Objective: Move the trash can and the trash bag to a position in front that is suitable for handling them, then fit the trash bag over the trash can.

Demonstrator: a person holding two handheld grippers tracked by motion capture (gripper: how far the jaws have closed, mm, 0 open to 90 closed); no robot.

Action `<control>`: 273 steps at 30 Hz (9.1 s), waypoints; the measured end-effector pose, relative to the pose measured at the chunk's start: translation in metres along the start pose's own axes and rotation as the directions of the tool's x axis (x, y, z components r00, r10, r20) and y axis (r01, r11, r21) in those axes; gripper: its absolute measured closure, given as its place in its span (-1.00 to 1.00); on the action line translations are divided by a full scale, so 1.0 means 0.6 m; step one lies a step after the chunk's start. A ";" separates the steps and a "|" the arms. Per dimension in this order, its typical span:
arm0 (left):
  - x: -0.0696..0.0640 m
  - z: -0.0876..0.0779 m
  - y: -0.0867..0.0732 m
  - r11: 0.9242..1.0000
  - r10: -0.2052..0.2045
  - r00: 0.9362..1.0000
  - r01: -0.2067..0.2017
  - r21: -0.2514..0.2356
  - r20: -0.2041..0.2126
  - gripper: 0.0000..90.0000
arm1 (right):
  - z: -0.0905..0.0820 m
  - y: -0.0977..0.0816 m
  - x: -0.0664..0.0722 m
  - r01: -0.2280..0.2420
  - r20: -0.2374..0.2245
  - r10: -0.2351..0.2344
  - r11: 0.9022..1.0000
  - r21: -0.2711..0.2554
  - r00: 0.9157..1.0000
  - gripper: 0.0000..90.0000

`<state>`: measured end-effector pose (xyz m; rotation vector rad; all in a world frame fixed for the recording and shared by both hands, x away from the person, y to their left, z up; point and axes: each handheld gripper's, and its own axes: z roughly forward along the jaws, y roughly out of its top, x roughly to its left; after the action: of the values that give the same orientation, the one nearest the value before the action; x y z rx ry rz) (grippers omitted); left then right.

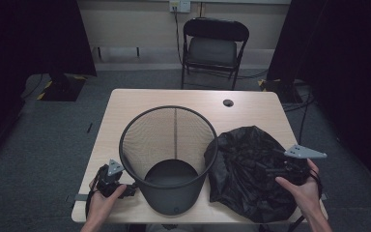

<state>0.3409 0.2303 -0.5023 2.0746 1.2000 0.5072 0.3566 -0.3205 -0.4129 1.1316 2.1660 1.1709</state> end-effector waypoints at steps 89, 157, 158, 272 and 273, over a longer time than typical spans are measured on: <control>0.001 0.008 0.007 1.000 -0.002 1.000 0.002 0.016 0.002 -1.00 | -0.011 -0.002 -0.007 -0.102 -0.078 0.087 0.973 -0.205 0.993 0.79; -0.002 -0.043 0.017 0.974 -0.071 0.992 0.091 -0.208 0.104 -0.63 | -0.202 0.179 0.036 -0.038 -0.099 -0.041 0.728 -0.685 0.994 0.80; -0.002 -0.042 0.017 0.974 -0.069 0.992 0.090 -0.209 0.104 -0.63 | -0.206 0.180 0.037 -0.036 -0.098 -0.044 0.723 -0.690 0.994 0.80; -0.034 -0.283 0.123 0.761 0.072 0.985 0.047 -0.647 0.155 -0.20 | -0.142 0.231 0.145 -0.037 -0.262 -0.125 0.842 -0.539 0.957 -0.25; -0.034 -0.285 0.123 0.753 0.064 0.985 0.060 -0.656 0.162 -0.21 | -0.143 0.226 0.142 -0.035 -0.253 -0.123 0.841 -0.539 0.960 -0.15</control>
<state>0.2686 0.2489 -0.3306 1.4641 0.7550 0.6263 0.3112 -0.2504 -0.2519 0.6914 1.8335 1.8605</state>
